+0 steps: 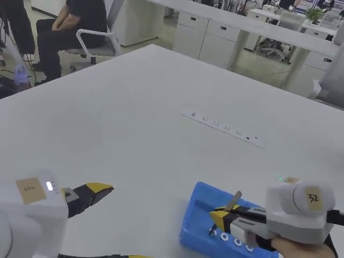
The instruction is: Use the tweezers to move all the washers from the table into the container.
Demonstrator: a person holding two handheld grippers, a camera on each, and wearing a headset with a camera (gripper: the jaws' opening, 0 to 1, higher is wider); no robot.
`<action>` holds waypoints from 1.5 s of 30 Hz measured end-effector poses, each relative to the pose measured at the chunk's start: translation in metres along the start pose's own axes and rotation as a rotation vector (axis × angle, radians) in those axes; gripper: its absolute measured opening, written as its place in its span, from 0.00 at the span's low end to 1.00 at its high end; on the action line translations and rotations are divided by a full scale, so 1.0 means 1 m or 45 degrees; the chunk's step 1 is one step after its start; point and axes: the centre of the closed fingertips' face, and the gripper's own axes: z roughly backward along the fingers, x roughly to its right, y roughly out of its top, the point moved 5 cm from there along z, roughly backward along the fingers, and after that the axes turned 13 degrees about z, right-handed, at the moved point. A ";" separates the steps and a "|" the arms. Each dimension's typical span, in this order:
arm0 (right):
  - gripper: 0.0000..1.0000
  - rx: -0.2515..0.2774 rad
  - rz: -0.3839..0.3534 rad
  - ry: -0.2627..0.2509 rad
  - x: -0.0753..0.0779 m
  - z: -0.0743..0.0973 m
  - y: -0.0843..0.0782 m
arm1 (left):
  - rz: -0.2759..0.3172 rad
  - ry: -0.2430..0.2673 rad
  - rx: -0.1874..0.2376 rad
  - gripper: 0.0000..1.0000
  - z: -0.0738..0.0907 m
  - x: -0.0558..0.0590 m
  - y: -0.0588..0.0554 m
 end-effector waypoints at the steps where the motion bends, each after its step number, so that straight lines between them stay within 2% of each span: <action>1: 0.04 -0.001 0.005 -0.002 0.000 0.000 0.000 | 0.001 0.001 0.001 0.78 0.000 0.000 0.000; 8: 0.04 0.010 0.009 -0.021 0.000 0.003 0.000 | 0.007 -0.001 0.013 0.79 0.000 0.000 0.001; 15: 0.04 0.066 -0.022 -0.057 0.001 0.013 0.004 | 0.002 -0.004 0.014 0.79 0.000 0.000 0.001; 25: 0.04 0.167 -0.030 -0.094 -0.005 0.031 0.020 | 0.000 -0.006 0.009 0.78 -0.001 -0.001 0.001; 35: 0.04 0.242 -0.026 -0.054 -0.026 0.050 0.032 | -0.005 -0.008 0.004 0.78 -0.001 0.000 0.000; 45: 0.04 0.276 -0.018 0.016 -0.041 0.052 0.029 | -0.008 -0.008 0.002 0.78 -0.001 0.001 0.000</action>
